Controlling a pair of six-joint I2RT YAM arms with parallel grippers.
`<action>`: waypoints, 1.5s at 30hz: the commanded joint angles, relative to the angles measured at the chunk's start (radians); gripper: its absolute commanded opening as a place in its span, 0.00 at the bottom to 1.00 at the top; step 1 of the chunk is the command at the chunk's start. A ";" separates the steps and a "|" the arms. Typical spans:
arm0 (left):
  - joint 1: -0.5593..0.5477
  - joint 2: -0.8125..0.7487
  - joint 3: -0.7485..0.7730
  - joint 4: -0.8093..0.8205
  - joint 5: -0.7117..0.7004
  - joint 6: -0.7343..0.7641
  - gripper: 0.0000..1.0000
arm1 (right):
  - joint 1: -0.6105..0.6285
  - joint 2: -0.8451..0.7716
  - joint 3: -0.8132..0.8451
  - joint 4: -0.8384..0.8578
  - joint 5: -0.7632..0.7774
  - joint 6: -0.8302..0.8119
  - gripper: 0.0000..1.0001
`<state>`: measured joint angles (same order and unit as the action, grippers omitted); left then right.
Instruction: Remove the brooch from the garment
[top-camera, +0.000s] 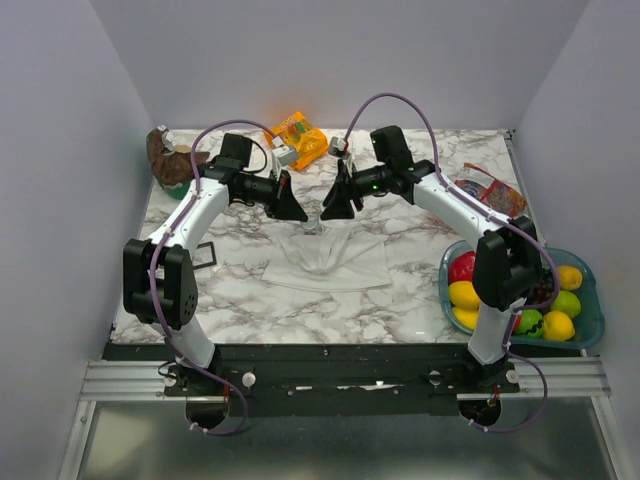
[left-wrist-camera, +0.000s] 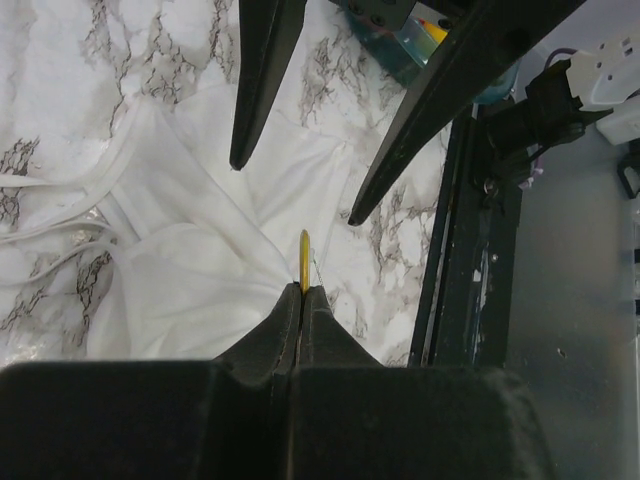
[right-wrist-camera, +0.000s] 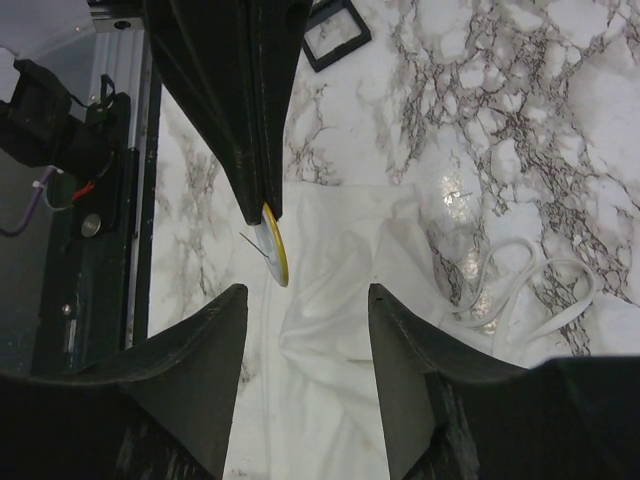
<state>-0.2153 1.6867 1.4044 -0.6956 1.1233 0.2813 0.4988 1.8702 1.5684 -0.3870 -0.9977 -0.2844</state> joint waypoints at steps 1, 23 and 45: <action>-0.006 0.002 0.007 0.083 0.061 -0.086 0.00 | 0.014 0.021 0.038 0.002 -0.050 0.001 0.60; -0.016 0.037 0.008 0.212 0.096 -0.235 0.00 | 0.024 0.035 0.032 0.017 -0.015 0.031 0.34; -0.029 0.033 -0.005 0.242 0.096 -0.258 0.00 | 0.032 0.032 -0.005 0.051 0.053 0.094 0.27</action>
<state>-0.2268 1.7229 1.4094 -0.4801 1.1858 0.0360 0.5171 1.8908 1.5814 -0.3687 -0.9882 -0.2134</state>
